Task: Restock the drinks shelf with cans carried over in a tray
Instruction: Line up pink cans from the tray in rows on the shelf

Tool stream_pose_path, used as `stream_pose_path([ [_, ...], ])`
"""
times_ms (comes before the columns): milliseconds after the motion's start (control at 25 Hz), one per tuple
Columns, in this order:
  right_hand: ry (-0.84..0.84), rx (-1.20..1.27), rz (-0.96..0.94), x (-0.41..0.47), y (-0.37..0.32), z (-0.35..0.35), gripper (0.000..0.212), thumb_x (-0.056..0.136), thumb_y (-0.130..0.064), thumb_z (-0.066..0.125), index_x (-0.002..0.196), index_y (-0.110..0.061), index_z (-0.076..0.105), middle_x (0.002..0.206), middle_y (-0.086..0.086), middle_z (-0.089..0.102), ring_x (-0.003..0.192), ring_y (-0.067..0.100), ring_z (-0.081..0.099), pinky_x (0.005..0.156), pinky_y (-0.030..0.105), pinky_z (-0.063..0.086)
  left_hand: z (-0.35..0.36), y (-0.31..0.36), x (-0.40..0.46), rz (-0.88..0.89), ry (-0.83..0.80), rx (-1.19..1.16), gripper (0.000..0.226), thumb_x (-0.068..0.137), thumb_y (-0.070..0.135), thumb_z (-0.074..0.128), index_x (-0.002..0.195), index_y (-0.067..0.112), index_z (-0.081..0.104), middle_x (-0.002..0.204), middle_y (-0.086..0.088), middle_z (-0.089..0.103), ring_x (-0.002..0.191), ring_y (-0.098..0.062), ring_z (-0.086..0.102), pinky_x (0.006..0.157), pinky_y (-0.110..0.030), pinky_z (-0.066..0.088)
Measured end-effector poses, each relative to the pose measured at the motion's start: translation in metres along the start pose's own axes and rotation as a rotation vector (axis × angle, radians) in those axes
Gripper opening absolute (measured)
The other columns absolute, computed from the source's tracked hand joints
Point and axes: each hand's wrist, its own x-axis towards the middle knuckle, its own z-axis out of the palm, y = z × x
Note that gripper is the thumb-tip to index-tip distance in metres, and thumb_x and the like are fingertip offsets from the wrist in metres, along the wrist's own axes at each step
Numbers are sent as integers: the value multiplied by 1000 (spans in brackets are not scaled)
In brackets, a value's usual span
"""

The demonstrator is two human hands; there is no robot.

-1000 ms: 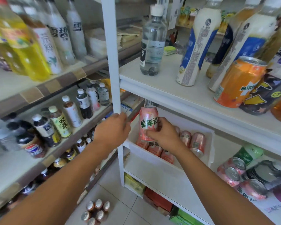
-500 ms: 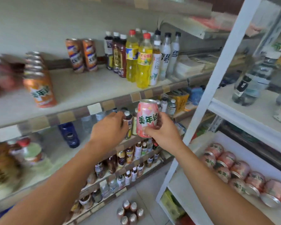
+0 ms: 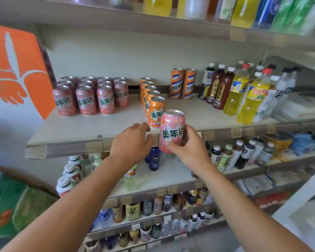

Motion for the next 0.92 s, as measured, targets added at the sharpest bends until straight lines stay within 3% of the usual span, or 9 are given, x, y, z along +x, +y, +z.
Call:
stream_pose_path([
  [240,-27,9,-32,28,-29,73,52,76,-25,79,118,-30,50,101,-18,66,93,0,65,83,28,56,-28,-65,2,-106,48,12,30,96,37,45,120,23,55,113,3,61,94,-22,61,69,-33,48],
  [480,-94,-39,-58,75,-34,117,59,81,-32,77,131,-22,47,115,-10,63,103,5,61,83,22,51,-32,-105,26,-161,82,24,30,96,38,44,119,23,55,113,3,61,96,-22,61,69,-32,45],
  [640,-94,-109,-67,108,-29,139,60,83,-29,75,134,-19,45,110,-14,55,92,-4,52,71,5,38,-26,-121,45,-177,61,44,30,96,39,44,118,23,55,113,4,61,95,-22,60,70,-33,46],
  [800,-110,-179,-44,139,-20,152,61,83,-27,74,134,-15,44,110,-11,51,104,7,54,82,19,38,-20,-138,67,-200,41,69,29,96,39,44,118,24,56,114,5,62,96,-23,60,71,-32,47],
  [920,-143,-203,-38,150,-15,156,63,85,-27,72,138,-13,39,115,-7,53,103,6,50,82,18,35,-15,-143,79,-199,22,79,30,96,39,43,118,23,56,114,5,62,96,-24,61,69,-32,46],
])
